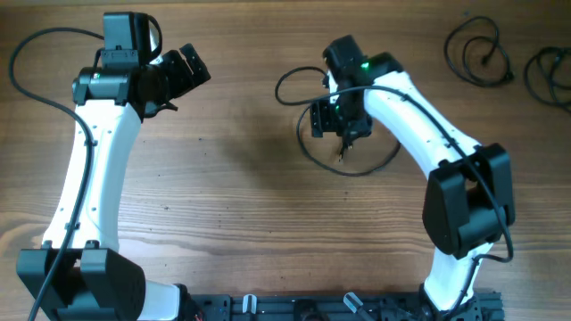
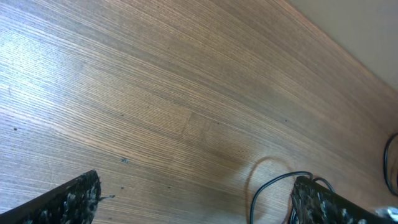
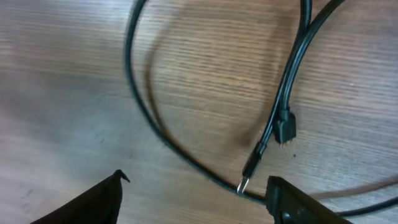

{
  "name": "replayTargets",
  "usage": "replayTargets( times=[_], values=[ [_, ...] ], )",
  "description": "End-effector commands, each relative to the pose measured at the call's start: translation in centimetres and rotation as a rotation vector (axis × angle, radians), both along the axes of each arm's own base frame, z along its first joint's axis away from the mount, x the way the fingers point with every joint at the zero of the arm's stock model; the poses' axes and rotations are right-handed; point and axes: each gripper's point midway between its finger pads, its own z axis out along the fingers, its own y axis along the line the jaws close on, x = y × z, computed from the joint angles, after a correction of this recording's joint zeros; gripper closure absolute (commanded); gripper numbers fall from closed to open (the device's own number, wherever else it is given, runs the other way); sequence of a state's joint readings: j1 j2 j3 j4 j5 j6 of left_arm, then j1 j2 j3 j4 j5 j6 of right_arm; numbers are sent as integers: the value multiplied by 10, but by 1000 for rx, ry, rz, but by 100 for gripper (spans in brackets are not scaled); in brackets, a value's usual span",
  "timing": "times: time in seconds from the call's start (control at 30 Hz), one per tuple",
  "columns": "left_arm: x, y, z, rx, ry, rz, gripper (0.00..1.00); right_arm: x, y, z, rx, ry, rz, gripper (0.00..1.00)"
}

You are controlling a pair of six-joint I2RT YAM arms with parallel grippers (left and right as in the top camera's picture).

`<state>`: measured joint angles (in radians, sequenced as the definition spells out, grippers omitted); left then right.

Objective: Untangle cables

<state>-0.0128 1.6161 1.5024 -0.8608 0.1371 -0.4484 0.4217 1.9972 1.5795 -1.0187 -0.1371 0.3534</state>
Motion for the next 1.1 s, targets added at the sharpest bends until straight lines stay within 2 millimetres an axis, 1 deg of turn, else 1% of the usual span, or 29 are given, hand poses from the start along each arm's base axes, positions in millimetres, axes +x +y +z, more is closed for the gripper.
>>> replayTargets(
  times=[0.0,0.1,0.2,0.33,0.5,0.67,0.8,0.97,1.07],
  values=[
    [0,1,-1,7,-1,-18,0,5,-24,-27,-130,-45,-88,29],
    [0,1,-1,7,0,-18,0,17,-34,-38,-180,-119,-103,29],
    [0,1,-1,7,-1,-18,0,26,-33,-42,-177,-169,-105,31],
    [0,1,-1,7,0,-18,0,34,-30,-43,-159,-205,-109,43],
    [0,1,-1,7,0,-18,0,39,-28,-44,-152,-220,-111,61],
    [0,1,-1,7,0,-18,0,37,-30,-59,-171,-193,-104,62],
    [0,1,-1,7,-1,-18,0,36,-37,-69,-195,-173,-107,62],
    [0,1,-1,7,0,-18,0,34,-39,-73,-201,-159,-107,62],
    [0,1,-1,7,-1,-18,0,26,-43,-77,-220,-122,-102,62]
  ],
)
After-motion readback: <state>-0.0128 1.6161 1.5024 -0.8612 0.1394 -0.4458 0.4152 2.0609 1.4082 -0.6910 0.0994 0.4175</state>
